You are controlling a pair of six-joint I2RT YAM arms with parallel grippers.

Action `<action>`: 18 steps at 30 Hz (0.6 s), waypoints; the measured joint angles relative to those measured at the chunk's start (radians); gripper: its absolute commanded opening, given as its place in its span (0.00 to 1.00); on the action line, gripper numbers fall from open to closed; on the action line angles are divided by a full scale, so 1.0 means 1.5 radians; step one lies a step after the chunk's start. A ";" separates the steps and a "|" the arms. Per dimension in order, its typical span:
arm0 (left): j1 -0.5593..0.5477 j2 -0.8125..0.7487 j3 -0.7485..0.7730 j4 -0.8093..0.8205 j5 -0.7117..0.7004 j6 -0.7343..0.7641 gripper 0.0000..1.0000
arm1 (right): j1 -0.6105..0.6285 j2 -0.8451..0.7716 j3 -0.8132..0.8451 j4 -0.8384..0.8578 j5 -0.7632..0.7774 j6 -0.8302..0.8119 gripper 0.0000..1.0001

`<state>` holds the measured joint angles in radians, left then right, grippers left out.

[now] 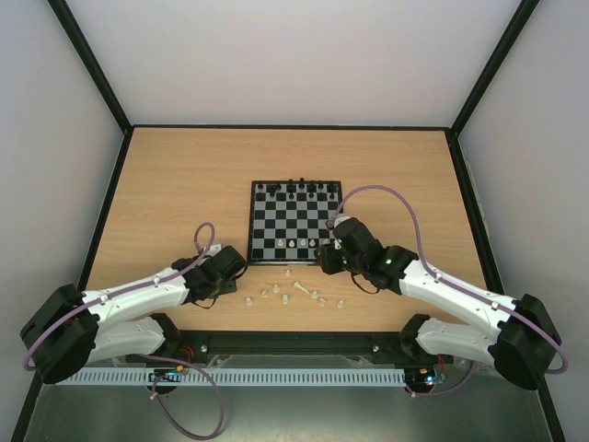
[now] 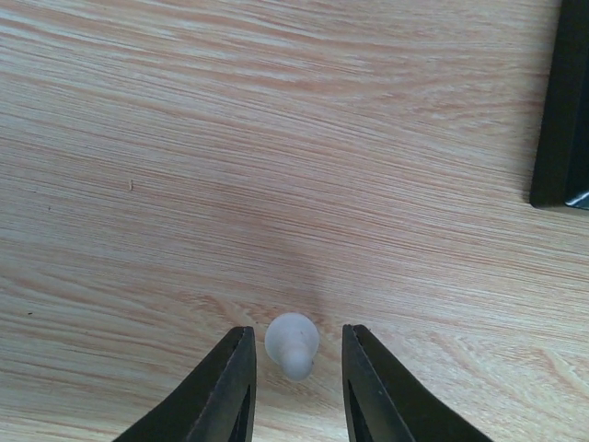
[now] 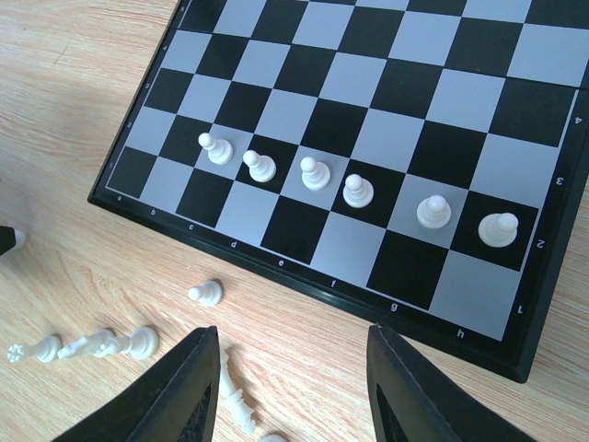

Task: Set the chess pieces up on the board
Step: Pick up the chess piece at the center of the board.

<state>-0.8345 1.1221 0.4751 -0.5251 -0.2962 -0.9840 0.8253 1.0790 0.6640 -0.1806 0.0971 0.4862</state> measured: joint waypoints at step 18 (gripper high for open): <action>0.003 0.031 0.007 0.012 -0.017 0.016 0.03 | 0.000 0.000 0.000 0.000 -0.001 0.000 0.45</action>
<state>-0.8299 1.1690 0.4858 -0.5064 -0.3218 -0.9596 0.8253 1.0790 0.6640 -0.1806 0.0963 0.4862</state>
